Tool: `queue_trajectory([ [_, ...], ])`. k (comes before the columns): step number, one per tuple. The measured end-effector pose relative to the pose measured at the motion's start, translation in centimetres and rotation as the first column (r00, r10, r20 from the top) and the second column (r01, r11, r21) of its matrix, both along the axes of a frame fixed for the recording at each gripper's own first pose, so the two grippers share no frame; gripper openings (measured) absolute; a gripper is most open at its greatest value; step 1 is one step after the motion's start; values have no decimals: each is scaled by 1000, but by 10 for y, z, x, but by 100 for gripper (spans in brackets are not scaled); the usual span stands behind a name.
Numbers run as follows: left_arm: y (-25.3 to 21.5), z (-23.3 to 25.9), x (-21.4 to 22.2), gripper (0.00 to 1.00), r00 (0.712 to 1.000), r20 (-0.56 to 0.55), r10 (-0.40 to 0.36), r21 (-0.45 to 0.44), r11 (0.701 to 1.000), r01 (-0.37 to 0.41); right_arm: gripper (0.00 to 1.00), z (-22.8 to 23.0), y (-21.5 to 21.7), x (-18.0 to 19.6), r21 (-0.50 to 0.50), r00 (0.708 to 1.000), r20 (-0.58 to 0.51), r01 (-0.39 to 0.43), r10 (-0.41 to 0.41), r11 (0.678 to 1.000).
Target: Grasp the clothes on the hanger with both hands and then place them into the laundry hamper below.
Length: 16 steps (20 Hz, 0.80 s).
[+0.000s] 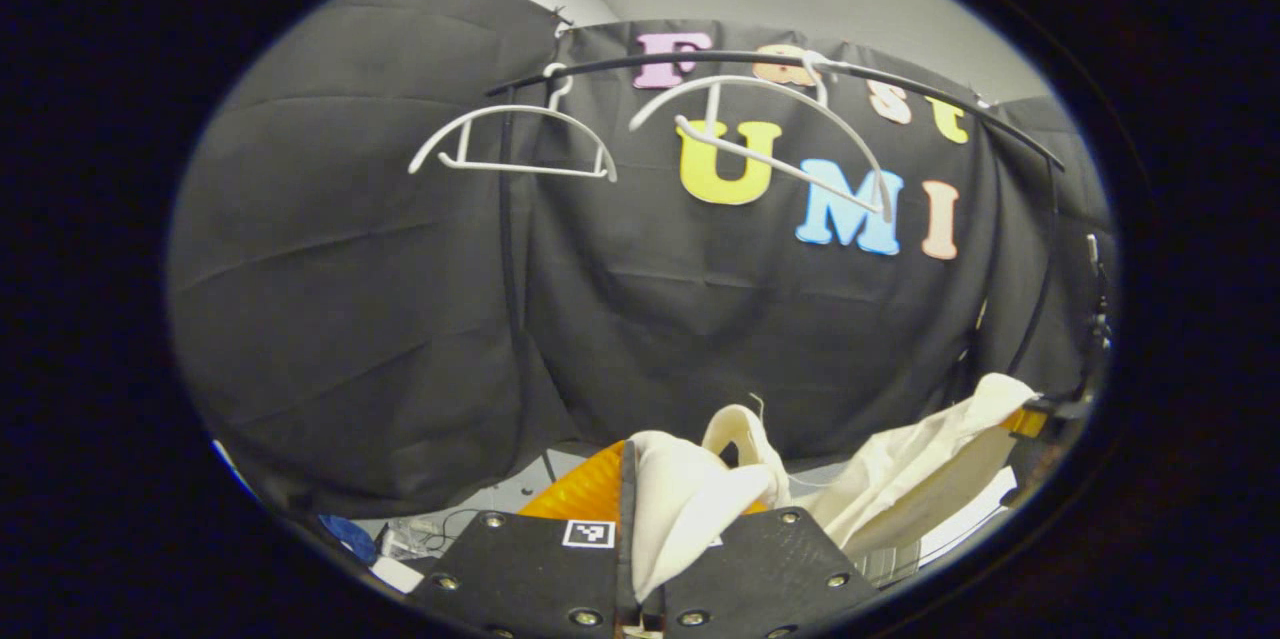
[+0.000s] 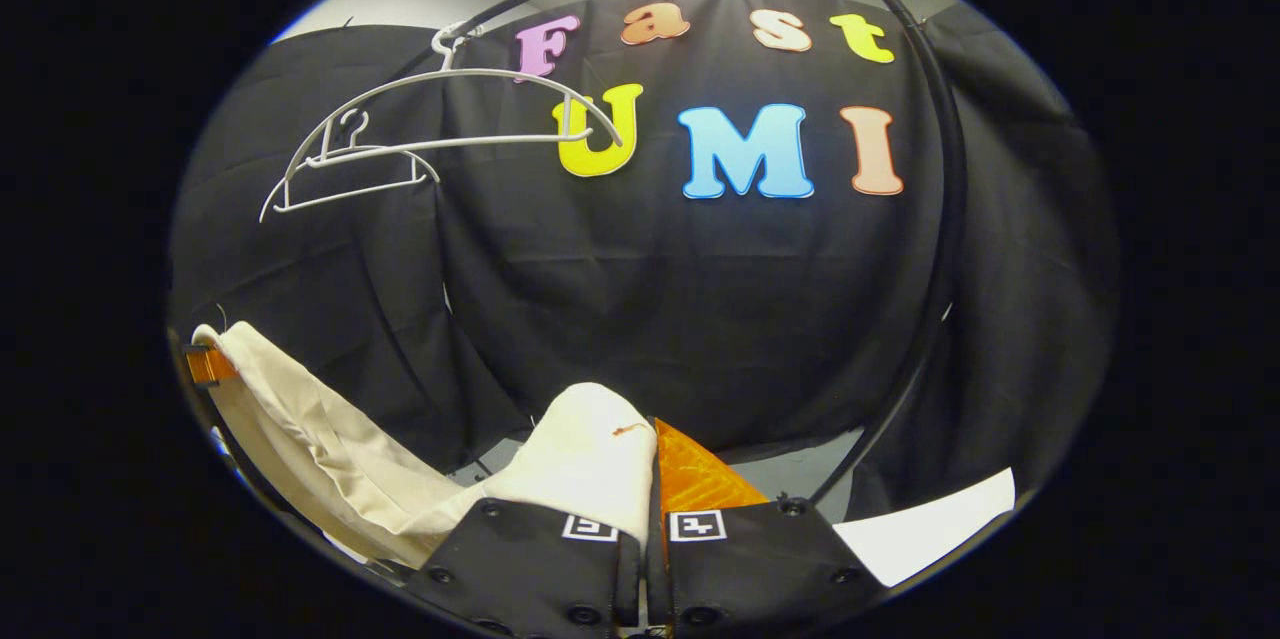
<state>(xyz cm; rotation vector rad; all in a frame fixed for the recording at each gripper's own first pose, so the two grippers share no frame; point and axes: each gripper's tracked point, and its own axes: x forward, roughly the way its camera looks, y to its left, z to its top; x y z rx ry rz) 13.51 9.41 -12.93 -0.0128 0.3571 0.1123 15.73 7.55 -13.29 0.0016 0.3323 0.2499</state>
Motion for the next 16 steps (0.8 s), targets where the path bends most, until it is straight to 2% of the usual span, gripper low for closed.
queue_trajectory([
  [7, -11, -19, 12, 4, 984, -10, -177, -21, 984, 177, 8, -17, -2, -46, -6, 990, -29, 141, -141, 990],
  [12, -14, -35, 29, 4, 974, -27, -225, -31, 974, 225, 8, -31, 4, -63, -13, 980, -76, 183, -184, 983],
  [16, -2, -42, 35, 5, 973, -55, -225, -9, 974, 225, 9, -38, 7, -60, -16, 973, -105, 206, -207, 978],
])
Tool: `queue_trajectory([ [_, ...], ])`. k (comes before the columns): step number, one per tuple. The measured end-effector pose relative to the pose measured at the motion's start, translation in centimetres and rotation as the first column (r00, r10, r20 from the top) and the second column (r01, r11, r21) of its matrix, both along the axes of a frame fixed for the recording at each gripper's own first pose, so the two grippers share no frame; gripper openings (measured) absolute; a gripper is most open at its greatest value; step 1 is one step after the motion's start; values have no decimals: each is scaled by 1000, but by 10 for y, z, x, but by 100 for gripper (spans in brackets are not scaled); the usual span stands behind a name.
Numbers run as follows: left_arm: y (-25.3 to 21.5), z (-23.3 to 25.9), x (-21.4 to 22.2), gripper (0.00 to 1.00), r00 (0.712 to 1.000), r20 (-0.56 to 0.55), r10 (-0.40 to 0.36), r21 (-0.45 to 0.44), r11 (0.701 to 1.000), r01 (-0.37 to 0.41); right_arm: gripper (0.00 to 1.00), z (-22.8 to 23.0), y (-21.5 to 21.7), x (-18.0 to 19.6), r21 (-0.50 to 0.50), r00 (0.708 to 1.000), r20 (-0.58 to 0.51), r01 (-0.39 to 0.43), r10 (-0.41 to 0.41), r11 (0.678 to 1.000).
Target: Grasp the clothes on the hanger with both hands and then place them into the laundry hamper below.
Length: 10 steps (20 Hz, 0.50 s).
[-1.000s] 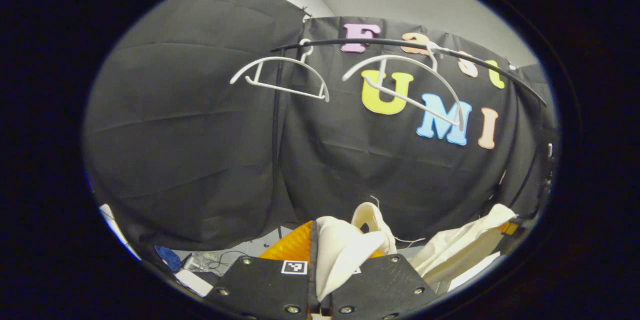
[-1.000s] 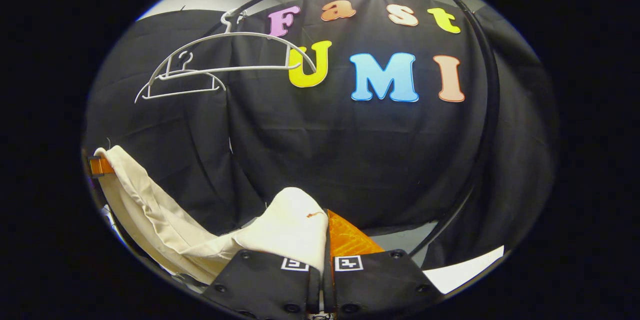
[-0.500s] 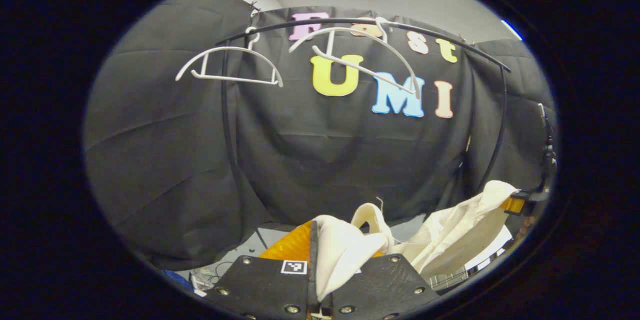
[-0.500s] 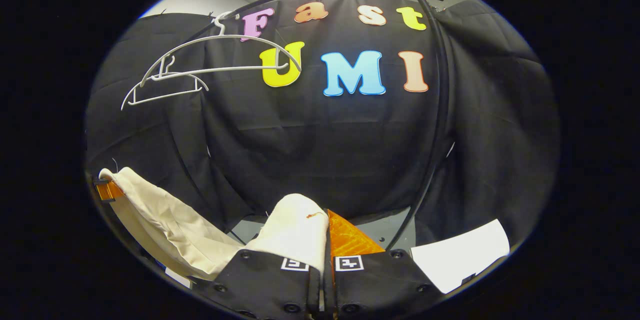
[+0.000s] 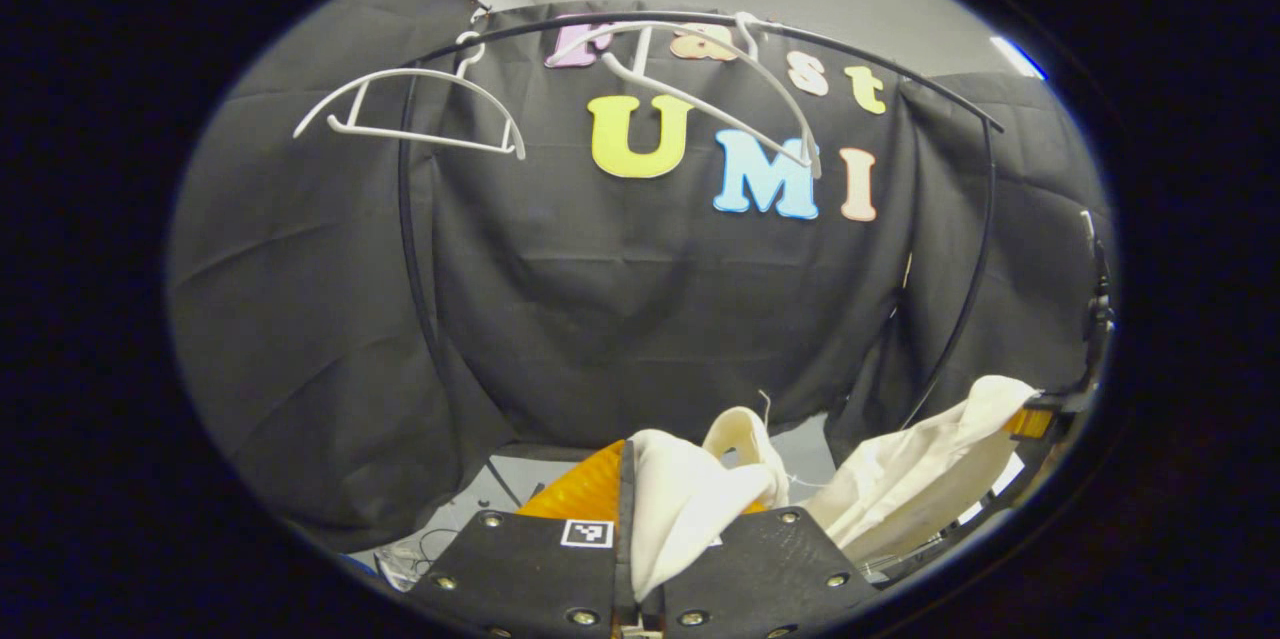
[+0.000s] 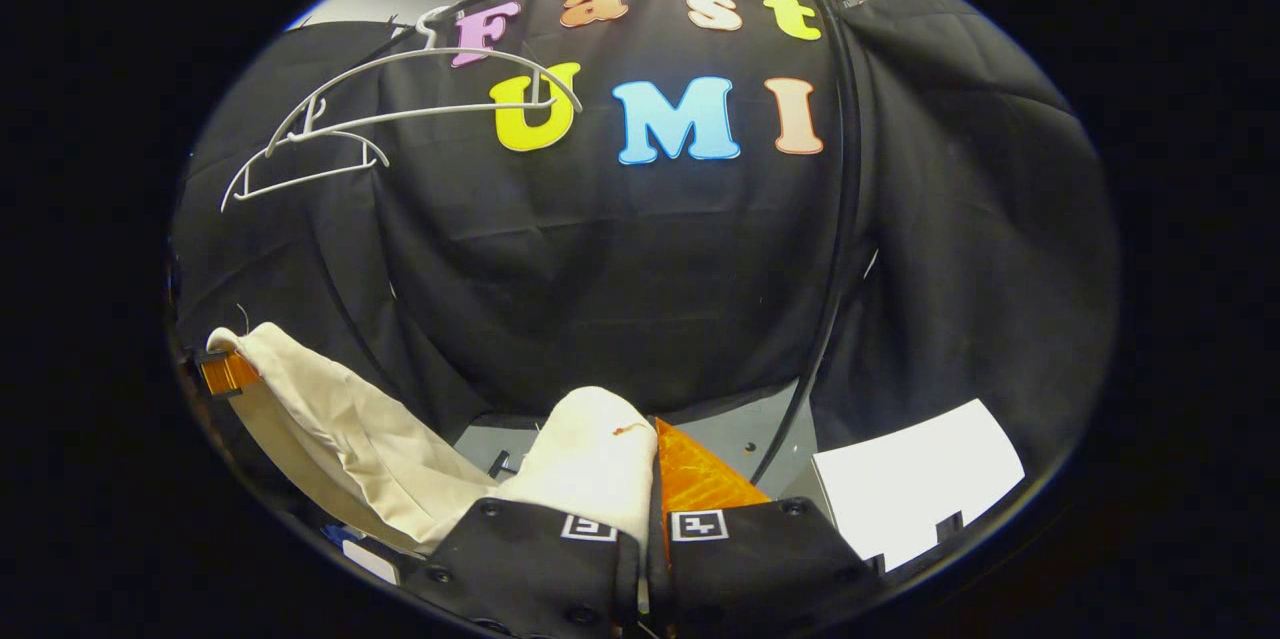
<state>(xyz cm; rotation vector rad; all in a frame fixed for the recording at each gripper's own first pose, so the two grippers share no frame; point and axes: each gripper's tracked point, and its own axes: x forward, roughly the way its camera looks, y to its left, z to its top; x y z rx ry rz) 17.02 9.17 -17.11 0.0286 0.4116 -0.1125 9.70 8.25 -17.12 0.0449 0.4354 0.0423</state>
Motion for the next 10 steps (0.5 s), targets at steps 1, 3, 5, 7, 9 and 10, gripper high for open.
queue_trajectory([
  [1, 4, -5, 3, 5, 1000, -15, 7, 11, 1000, -6, 9, -2, 3, 2, 1, 1000, -9, -1, 1, 1000],
  [3, 8, -16, 8, 5, 999, -34, 21, 10, 1000, -20, 10, -14, 12, 3, -2, 999, -48, -13, 13, 1000],
  [5, 11, -34, 7, 5, 998, -66, 24, 3, 1000, -24, 12, -28, 24, 6, 4, 995, -92, -40, 40, 999],
  [7, 10, -51, 4, 7, 994, -105, 20, 14, 1000, -18, 10, -44, 35, 7, -6, 988, -145, -64, 63, 998],
  [9, 9, -72, 0, 8, 989, -149, 17, 19, 1000, -14, 10, -58, 48, 8, -1, 977, -194, -94, 92, 996],
  [10, 8, -81, -1, 9, 986, -168, 13, 23, 1000, -9, 14, -66, 54, 7, 4, 971, -216, -107, 105, 994],
])
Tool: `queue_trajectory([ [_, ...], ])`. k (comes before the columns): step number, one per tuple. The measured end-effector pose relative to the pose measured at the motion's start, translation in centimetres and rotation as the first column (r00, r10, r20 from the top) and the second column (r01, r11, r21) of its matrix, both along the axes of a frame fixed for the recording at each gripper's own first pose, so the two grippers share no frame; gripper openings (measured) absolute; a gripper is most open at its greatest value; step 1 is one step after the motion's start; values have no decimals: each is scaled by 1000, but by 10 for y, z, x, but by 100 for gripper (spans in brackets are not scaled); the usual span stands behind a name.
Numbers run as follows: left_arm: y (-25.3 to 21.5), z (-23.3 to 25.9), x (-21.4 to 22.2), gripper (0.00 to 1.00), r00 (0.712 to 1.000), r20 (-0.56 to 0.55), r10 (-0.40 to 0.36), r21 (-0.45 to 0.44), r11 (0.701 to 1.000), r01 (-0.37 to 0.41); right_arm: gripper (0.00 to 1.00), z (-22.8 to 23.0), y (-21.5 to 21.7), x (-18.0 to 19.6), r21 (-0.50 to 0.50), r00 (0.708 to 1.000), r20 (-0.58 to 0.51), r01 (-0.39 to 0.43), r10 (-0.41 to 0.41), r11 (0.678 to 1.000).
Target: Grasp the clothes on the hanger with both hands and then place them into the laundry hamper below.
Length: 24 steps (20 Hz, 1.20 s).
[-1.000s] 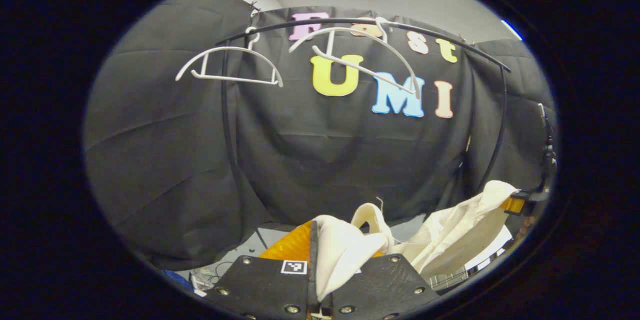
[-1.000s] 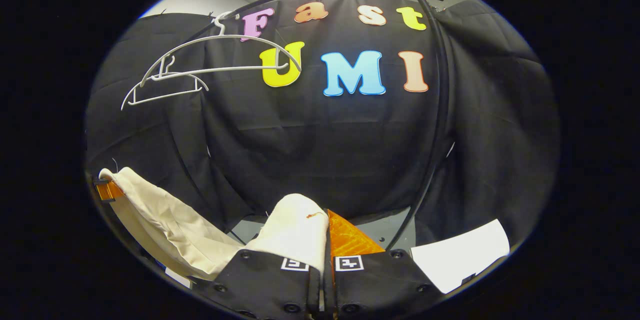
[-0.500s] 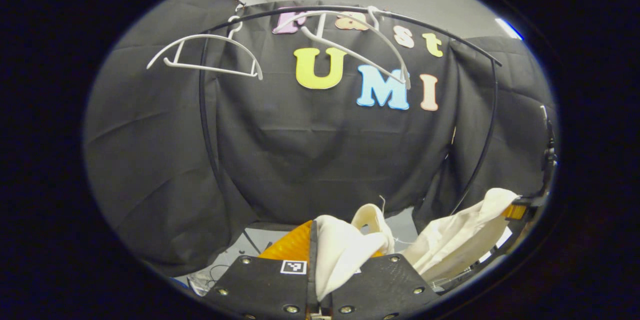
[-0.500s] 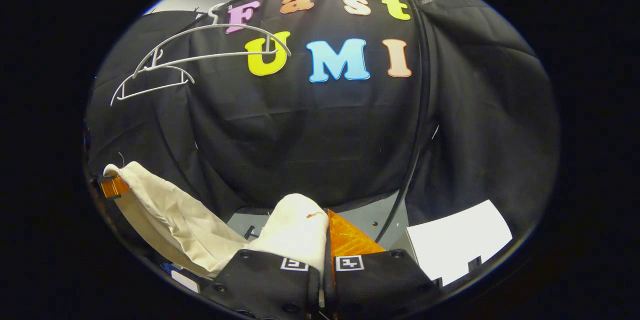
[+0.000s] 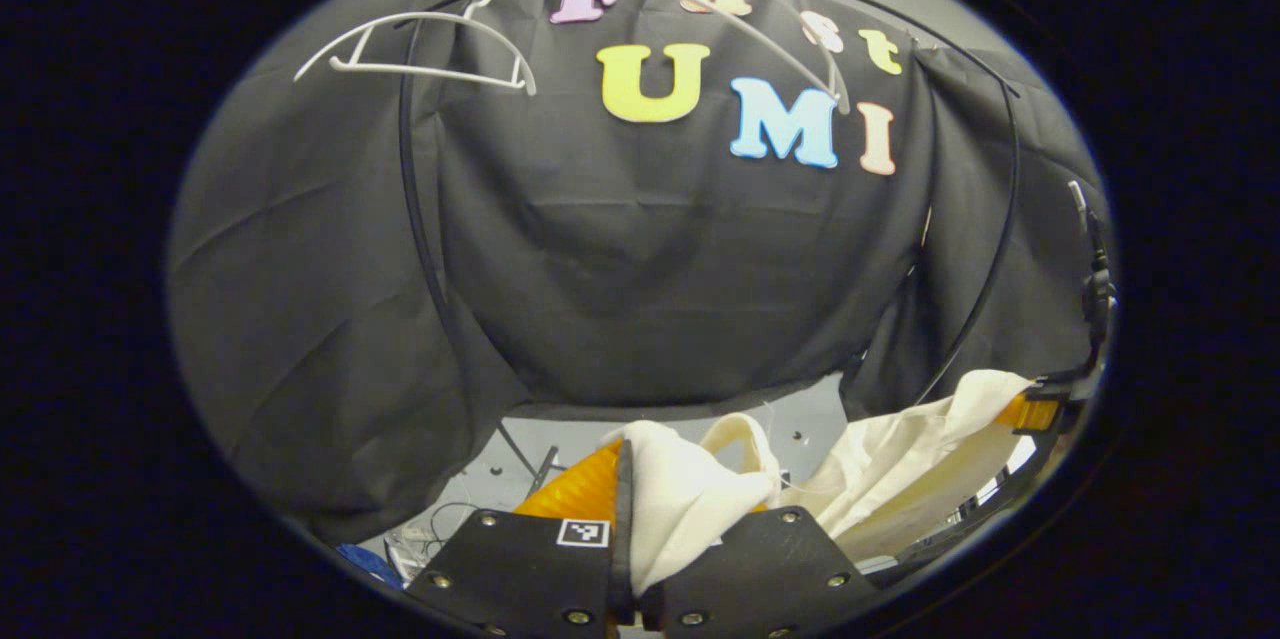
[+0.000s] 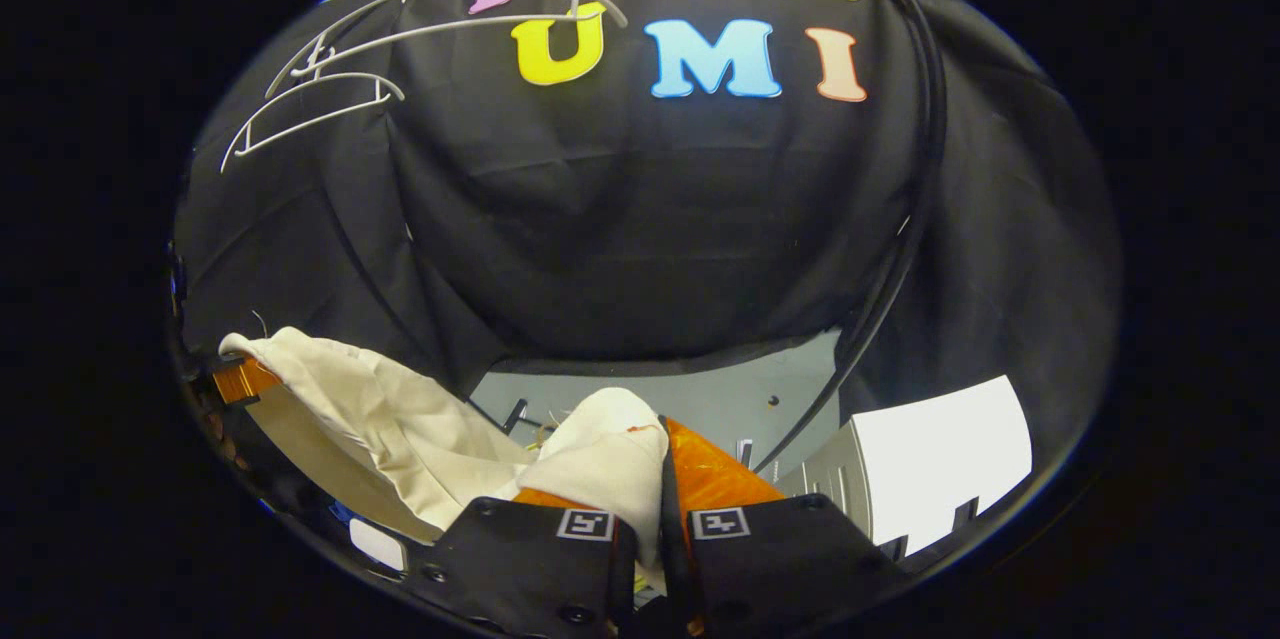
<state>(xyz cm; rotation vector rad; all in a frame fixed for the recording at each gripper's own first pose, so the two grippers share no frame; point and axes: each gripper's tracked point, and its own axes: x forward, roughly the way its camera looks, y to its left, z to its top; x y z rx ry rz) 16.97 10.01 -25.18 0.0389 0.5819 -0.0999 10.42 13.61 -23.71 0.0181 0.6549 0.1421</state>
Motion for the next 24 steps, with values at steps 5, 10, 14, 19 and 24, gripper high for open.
queue_trajectory([
  [5, 4, -65, -2, 10, 991, -135, -12, 2, 1000, 12, 30, -33, 20, -9, -24, 991, -126, -54, 51, 998],
  [10, 6, -99, -17, 30, 974, -225, -41, 3, 999, 43, 70, -39, 25, -16, -19, 984, -165, -76, 72, 997],
  [14, 15, -111, -21, 93, 970, -243, -2, 12, 1000, 5, 100, -40, 15, -22, -47, 986, -158, -62, 54, 997],
  [19, 21, -121, -35, 93, 961, -273, 43, 7, 999, -43, 100, -34, -7, -29, -86, 990, -140, -17, 4, 996],
  [24, 10, -123, -41, 93, 962, -271, 26, 23, 1000, -21, 100, -32, -34, -28, -69, 990, -131, 47, -56, 997],
])
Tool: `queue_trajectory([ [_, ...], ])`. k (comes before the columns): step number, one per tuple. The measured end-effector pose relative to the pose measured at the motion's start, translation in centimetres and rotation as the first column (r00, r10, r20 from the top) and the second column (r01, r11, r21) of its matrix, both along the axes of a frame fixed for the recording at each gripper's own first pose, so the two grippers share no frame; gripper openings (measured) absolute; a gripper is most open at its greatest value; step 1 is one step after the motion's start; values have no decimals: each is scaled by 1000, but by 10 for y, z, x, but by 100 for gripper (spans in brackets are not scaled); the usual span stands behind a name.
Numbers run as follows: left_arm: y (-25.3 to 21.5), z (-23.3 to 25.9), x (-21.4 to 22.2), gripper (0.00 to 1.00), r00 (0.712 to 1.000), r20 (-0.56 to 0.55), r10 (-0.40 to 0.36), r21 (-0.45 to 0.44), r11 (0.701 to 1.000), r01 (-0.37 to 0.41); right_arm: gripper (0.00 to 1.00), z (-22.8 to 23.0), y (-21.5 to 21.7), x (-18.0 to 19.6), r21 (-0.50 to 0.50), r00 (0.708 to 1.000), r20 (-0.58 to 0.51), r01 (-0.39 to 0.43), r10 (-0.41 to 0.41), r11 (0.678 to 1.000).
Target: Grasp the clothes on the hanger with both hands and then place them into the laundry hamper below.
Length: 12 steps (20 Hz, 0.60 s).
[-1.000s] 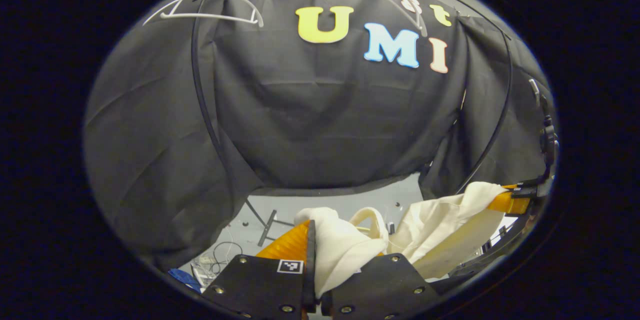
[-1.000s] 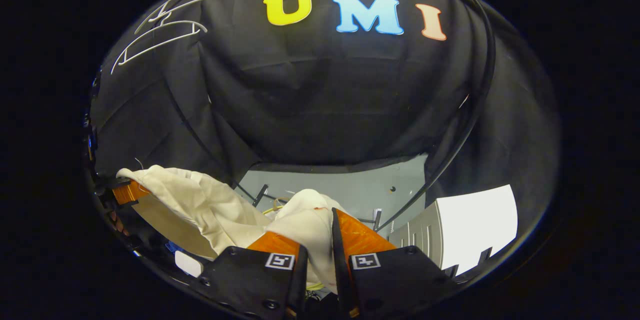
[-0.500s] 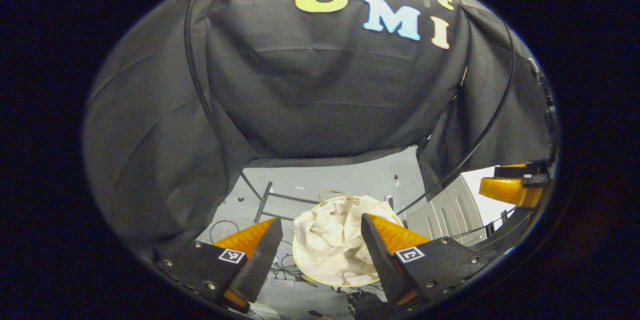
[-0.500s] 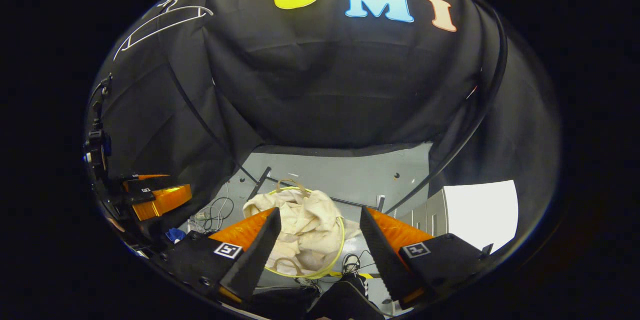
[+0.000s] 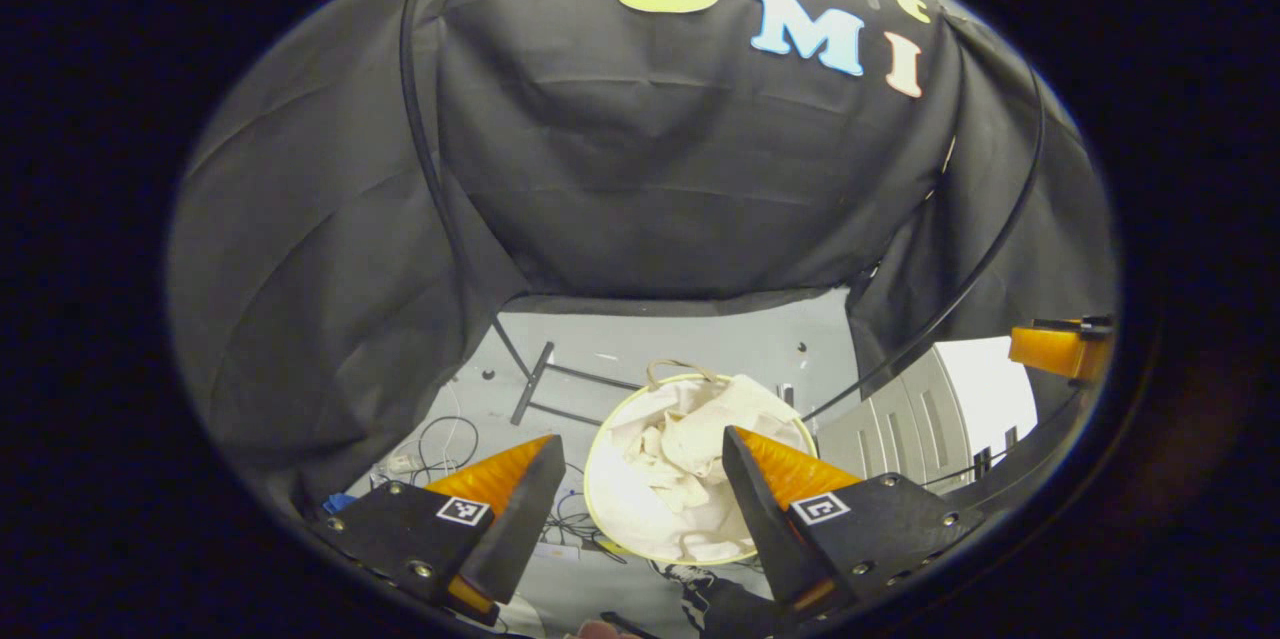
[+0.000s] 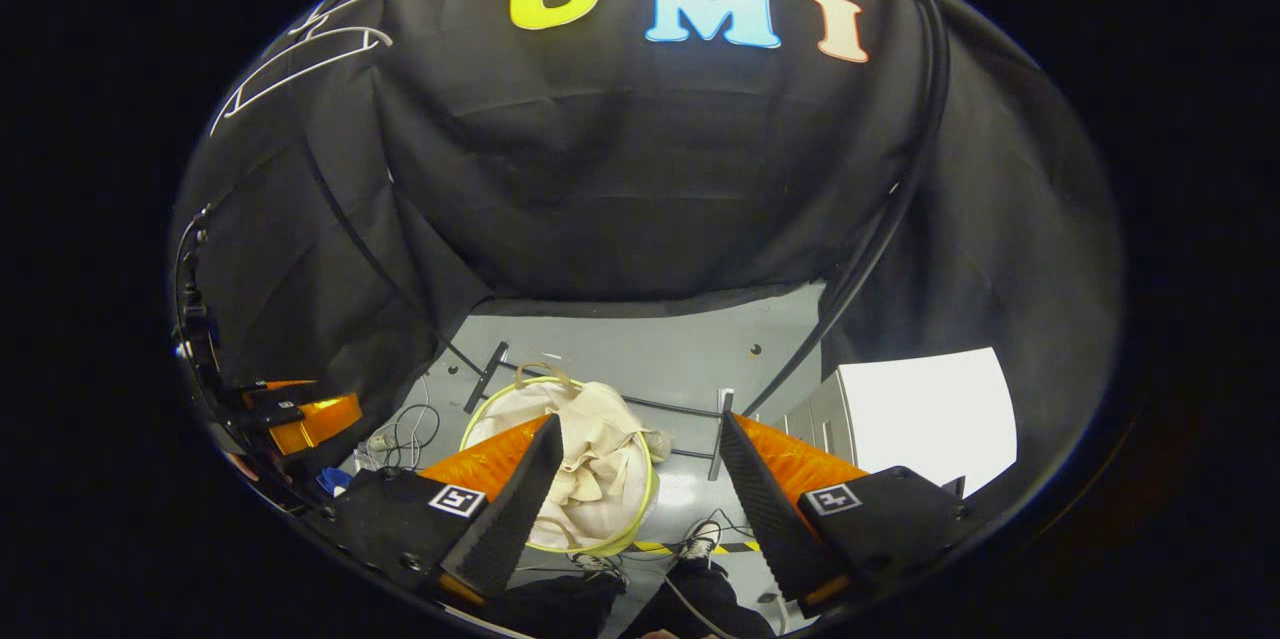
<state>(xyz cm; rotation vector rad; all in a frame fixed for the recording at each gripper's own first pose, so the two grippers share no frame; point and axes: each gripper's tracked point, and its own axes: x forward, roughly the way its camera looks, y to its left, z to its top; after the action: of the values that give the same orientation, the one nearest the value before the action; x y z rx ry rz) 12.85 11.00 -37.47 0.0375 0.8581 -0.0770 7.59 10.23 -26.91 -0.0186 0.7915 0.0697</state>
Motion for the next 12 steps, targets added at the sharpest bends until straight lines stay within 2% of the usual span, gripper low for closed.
queue_trajectory([
  [1, -6, 4, -1, 93, 1000, 6, -8, 37, 999, 7, 100, 0, -5, 1, 6, 1000, 2, 10, -10, 1000],
  [3, -12, 29, 7, 93, 995, 96, -11, 144, 990, -3, 100, 5, -13, 7, 31, 1000, 23, 16, -17, 999],
  [4, -25, 46, 14, 93, 990, 139, -27, 158, 987, 5, 96, 9, -18, 11, 43, 999, 38, 15, -16, 999],
  [5, -43, 58, 20, 93, 985, 171, -38, 154, 988, 11, 100, 12, -23, 14, 52, 998, 56, 14, -16, 999],
  [6, -62, 68, 20, 93, 979, 198, -44, 140, 990, 16, 96, 16, -31, 18, 60, 997, 73, 11, -15, 998],
  [7, -81, 79, 23, 93, 974, 221, -46, 123, 992, 19, 100, 22, -39, 22, 65, 996, 88, 8, -14, 998],
  [10, -127, 112, 30, 94, 954, 296, -52, 108, 994, 21, 100, 38, -73, 34, 80, 989, 144, 28, -39, 996],
  [12, -155, 135, 36, 93, 935, 350, -64, 118, 993, 23, 96, 44, -98, 39, 106, 984, 165, 53, -70, 993],
])
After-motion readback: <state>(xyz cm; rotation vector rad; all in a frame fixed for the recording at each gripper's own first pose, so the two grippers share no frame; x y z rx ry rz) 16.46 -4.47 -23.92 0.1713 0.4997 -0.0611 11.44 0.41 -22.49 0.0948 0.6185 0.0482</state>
